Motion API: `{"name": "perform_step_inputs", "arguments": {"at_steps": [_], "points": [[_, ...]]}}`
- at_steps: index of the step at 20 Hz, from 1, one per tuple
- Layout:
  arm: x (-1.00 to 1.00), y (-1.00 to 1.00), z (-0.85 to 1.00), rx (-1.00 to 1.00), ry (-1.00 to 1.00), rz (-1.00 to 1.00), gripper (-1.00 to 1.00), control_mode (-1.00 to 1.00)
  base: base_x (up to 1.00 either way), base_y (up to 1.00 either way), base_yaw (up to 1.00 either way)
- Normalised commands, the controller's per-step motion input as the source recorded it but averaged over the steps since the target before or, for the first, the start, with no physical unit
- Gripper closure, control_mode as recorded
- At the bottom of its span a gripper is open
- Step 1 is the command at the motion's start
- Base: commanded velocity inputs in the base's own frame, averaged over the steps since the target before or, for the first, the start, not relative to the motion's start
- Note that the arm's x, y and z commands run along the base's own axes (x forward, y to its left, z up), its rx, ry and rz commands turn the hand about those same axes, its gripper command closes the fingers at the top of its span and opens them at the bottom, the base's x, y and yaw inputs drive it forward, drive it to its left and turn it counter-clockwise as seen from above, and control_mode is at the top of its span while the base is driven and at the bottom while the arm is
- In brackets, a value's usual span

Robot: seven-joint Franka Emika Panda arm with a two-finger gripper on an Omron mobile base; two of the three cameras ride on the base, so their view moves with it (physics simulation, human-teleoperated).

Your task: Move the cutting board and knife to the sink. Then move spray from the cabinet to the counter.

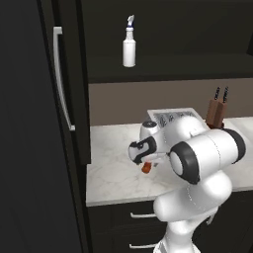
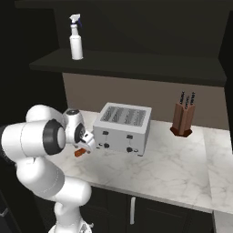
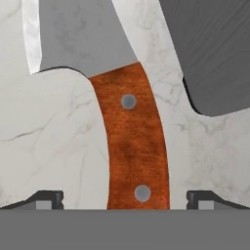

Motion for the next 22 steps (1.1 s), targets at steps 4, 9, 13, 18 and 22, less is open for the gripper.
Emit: {"name": "perform_step_inputs", "arguments": {"at_steps": [4, 9, 13, 18, 22], "points": [[0.09, 0.0, -0.24, 0.0, 0.0, 0.0, -1.0, -1.0, 0.0, 0.0, 0.0], [0.09, 0.0, -0.22, 0.0, 0.0, 0.0, -1.0, -1.0, 0.0, 0.0, 0.0], [0.01, 0.0, -0.25, 0.0, 0.0, 0.0, -1.0, -1.0, 0.0, 0.0, 0.0], [-0.02, 0.0, -0.29, 0.0, 0.0, 0.0, -1.0, -1.0, 0.0, 0.0, 0.0], [-0.05, -0.01, -0.29, 0.0, 0.0, 0.0, 1.0, -1.0, 0.0, 0.0, 0.0]]}}
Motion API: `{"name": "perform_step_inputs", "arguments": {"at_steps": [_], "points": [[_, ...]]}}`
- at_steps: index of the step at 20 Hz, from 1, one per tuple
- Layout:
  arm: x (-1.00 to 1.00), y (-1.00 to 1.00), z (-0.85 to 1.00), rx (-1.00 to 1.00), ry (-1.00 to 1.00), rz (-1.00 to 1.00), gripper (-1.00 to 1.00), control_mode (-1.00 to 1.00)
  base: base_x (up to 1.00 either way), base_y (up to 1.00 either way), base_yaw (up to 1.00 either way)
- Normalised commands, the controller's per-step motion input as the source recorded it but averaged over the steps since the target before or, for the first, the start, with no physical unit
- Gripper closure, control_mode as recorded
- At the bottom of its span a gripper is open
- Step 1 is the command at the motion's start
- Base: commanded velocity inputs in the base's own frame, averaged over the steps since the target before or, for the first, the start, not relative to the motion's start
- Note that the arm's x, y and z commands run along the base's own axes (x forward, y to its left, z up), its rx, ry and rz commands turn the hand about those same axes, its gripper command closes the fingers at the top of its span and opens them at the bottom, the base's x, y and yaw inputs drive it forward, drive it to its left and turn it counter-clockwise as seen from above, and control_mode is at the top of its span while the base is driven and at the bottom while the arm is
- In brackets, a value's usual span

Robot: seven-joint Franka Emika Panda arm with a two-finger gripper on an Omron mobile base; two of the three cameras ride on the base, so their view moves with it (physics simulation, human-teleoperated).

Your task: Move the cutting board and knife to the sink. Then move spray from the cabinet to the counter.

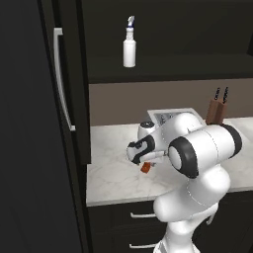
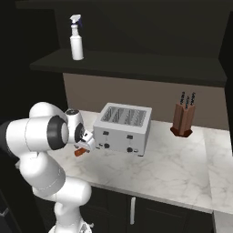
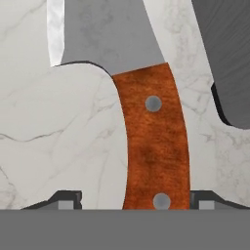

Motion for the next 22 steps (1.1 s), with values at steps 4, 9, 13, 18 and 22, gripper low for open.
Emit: {"name": "perform_step_inputs", "arguments": {"at_steps": [4, 9, 13, 18, 22], "points": [[-0.07, -0.02, -0.29, 0.0, 0.0, 0.0, 1.0, -1.0, 0.0, 0.0, 0.0], [-0.14, -0.08, -0.23, 0.0, 0.0, -0.03, 1.0, -1.0, 0.0, 0.0, 0.0], [-0.2, -0.09, -0.11, 0.02, 0.0, -0.05, 1.0, -1.0, 0.0, 0.0, 0.0], [-0.23, -0.01, -0.01, 0.0, 0.0, -0.07, 1.0, -1.0, 0.0, 0.0, 0.0], [-0.16, 0.0, 0.15, 0.0, 0.02, -0.05, 1.0, -1.0, 0.0, 0.0, 0.0]]}}
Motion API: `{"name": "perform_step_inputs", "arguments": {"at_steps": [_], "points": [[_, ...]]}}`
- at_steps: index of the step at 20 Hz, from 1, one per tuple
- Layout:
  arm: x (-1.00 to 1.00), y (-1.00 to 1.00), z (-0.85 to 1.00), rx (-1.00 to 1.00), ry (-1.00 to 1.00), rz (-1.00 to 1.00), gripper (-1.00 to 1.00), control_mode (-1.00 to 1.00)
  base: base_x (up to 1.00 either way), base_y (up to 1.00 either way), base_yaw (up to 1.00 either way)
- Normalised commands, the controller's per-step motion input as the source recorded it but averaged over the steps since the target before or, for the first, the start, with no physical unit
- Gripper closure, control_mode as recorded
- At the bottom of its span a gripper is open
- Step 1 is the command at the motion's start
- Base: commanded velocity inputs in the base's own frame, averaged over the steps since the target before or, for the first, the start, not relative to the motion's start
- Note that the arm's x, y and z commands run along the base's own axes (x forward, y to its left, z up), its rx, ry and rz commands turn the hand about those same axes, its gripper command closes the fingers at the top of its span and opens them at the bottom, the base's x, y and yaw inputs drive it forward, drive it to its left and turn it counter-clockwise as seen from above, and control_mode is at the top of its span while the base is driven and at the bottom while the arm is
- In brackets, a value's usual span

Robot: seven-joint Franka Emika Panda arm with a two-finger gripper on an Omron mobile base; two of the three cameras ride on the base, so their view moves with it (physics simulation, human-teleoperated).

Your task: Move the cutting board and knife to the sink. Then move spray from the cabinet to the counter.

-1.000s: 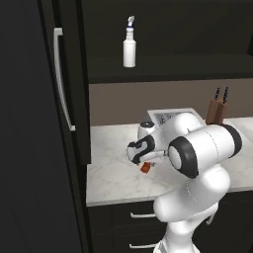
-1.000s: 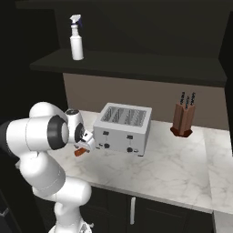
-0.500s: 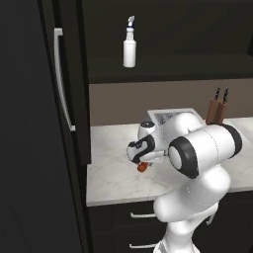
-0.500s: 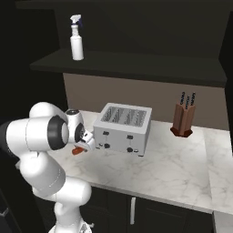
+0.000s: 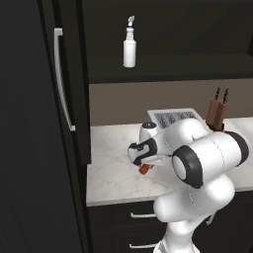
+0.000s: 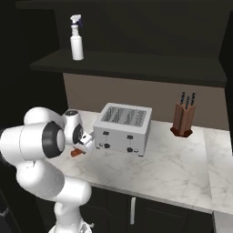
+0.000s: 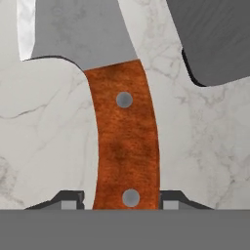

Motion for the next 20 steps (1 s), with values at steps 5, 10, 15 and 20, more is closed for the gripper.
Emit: {"name": "perform_step_inputs", "arguments": {"at_steps": [5, 10, 15, 20], "points": [[-0.06, 0.01, 0.33, -0.01, 0.07, 0.0, 1.0, -1.0, 0.0, 0.0, 0.0], [0.0, 0.1, 0.35, -0.04, 0.1, 0.0, 1.0, -1.0, 0.0, 0.0, 0.0], [-0.07, 0.11, 0.3, -0.03, 0.03, 0.0, 1.0, -1.0, 0.0, 0.0, 0.0], [-0.16, 0.11, 0.3, 0.0, 0.0, 0.0, 1.0, -1.0, 0.0, 0.0, 0.0]]}}
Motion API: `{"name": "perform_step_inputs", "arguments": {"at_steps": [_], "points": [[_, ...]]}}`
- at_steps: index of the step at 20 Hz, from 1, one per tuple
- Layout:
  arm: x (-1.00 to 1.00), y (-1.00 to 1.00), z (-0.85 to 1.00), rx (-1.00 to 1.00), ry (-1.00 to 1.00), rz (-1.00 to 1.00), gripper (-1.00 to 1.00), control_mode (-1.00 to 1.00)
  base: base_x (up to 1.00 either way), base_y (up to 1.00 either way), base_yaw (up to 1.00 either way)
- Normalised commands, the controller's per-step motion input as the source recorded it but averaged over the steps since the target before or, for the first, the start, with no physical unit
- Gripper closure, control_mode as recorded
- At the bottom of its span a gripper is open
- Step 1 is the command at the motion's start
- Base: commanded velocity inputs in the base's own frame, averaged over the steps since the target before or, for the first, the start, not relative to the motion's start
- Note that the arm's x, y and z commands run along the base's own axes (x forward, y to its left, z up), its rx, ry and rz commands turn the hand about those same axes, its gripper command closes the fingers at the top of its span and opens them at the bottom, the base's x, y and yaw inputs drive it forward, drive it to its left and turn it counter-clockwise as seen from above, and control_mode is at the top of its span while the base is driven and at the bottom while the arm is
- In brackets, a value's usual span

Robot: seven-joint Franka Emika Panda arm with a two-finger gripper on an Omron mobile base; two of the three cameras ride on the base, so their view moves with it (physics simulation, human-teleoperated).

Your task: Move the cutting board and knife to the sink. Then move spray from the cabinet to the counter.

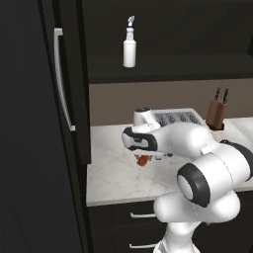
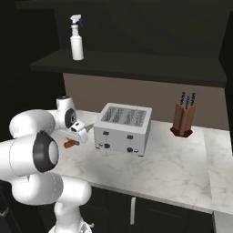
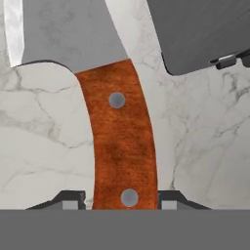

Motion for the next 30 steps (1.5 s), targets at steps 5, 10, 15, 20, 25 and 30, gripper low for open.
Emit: {"name": "perform_step_inputs", "arguments": {"at_steps": [5, 10, 15, 20, 25, 30], "points": [[-0.21, 0.05, 0.29, 0.0, 0.0, 0.03, 1.0, -1.0, 0.0, 0.0, 0.0], [-0.22, 0.01, 0.28, 0.0, 0.0, 0.08, 1.0, -1.0, 0.0, 0.0, 0.0], [-0.31, 0.0, 0.29, 0.01, 0.0, 0.08, 1.0, -1.0, 0.0, 0.0, 0.0], [-0.41, -0.02, 0.25, 0.04, 0.0, 0.08, 1.0, -1.0, 0.0, 0.0, 0.0], [-0.38, -0.02, 0.26, 0.04, 0.0, 0.04, 1.0, -1.0, 0.0, 0.0, 0.0], [-0.36, -0.03, 0.28, 0.04, -0.02, 0.02, 1.0, -1.0, 0.0, 0.0, 0.0]]}}
